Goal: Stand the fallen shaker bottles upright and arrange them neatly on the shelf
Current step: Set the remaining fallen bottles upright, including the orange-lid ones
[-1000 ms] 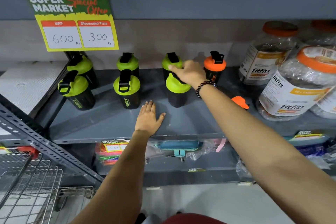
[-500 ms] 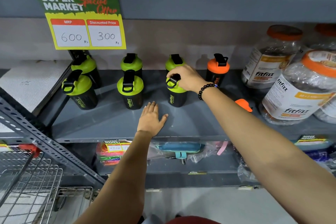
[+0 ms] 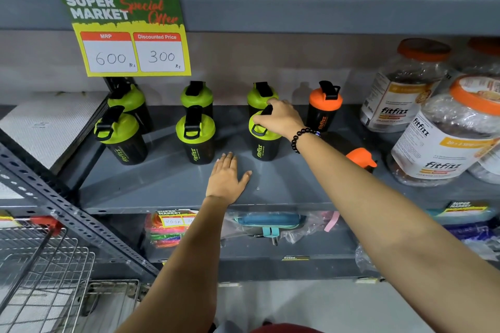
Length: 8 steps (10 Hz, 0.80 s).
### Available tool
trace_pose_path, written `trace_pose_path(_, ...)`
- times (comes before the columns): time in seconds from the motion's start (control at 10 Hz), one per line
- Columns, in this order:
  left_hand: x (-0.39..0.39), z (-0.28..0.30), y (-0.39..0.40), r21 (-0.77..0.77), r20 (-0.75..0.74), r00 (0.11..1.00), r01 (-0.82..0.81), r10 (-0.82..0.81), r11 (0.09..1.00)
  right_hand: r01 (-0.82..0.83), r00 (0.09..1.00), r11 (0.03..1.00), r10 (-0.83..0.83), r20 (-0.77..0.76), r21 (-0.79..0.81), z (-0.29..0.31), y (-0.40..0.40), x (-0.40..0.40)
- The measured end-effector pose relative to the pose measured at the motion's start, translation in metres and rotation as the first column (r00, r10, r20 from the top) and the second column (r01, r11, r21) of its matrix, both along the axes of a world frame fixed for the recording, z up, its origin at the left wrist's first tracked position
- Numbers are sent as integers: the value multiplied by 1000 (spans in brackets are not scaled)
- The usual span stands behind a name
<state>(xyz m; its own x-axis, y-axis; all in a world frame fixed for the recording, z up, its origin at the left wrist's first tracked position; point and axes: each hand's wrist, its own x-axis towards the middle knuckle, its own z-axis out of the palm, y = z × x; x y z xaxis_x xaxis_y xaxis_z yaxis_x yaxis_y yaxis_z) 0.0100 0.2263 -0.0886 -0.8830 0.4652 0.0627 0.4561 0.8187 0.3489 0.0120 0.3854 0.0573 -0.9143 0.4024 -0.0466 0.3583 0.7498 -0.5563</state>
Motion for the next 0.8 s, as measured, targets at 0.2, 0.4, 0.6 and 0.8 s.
trace_pose_path(0.2, 0, 1, 0, -4, 4, 1000, 2, -2, 1000, -116, 993, 986, 117, 8, -118, 5, 11, 0)
trace_pose_path(0.4, 0, 1, 0, -3, 2, 1000, 5, -5, 1000, -176, 984, 975, 179, 12, -134, 2, 18, -2)
trace_pose_path(0.6, 1, 4, 1, -8, -5, 1000, 4, -4, 1000, -203, 979, 969, 204, -8, -140, 1, 17, 1)
trace_pose_path(0.8, 18, 5, 10, 47, -68, 998, -15, 18, 999, -106, 977, 971, 61, -205, -216, -15, 37, 30)
